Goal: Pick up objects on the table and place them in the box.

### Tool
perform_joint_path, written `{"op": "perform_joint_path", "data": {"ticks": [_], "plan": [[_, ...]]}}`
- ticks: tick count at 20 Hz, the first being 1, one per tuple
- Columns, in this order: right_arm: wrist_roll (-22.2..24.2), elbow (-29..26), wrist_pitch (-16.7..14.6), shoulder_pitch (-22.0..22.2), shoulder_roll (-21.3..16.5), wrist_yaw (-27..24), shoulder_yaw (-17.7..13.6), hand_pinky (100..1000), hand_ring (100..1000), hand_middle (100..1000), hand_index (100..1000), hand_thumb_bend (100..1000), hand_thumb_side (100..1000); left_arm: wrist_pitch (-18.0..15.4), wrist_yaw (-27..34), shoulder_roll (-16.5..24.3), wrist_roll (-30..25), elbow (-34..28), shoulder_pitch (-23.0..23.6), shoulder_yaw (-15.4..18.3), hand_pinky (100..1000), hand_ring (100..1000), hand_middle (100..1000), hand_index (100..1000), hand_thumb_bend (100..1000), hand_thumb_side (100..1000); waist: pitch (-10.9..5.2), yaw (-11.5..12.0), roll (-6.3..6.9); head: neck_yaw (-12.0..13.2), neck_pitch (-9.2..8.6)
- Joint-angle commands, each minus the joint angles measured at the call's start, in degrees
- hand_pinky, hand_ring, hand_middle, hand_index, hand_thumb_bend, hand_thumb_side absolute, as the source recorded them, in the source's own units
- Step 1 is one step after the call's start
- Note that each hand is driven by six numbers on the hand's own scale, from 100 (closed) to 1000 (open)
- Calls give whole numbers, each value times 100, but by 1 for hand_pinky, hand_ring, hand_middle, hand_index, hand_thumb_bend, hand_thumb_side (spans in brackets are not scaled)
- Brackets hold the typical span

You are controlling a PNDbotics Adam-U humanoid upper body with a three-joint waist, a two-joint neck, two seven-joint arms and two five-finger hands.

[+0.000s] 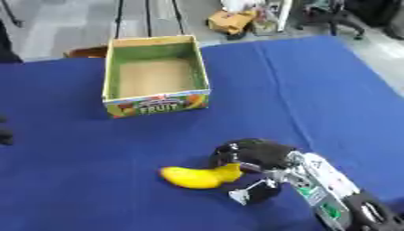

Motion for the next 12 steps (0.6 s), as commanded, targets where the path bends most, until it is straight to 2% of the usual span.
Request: {"op": "perform_joint_path", "data": {"ticks": [1,7,12], "plan": [[-6,53,-26,-53,-53,130,0,655,834,766,815,100,285,13,7,109,-6,-112,-71,-2,540,552,615,718,566,817,-65,10,7,-21,42],[13,110,-118,-31,-109,332,27,679,841,773,839,100,380,17,7,116,-6,-115,-67,-2,540,551,615,718,565,817,-66,8,4,-23,58],[2,187,-161,-36,-94,561,40,686,840,775,850,100,412,19,7,117,-10,-118,-73,-6,540,551,616,719,566,817,-67,16,14,-31,57]]}}
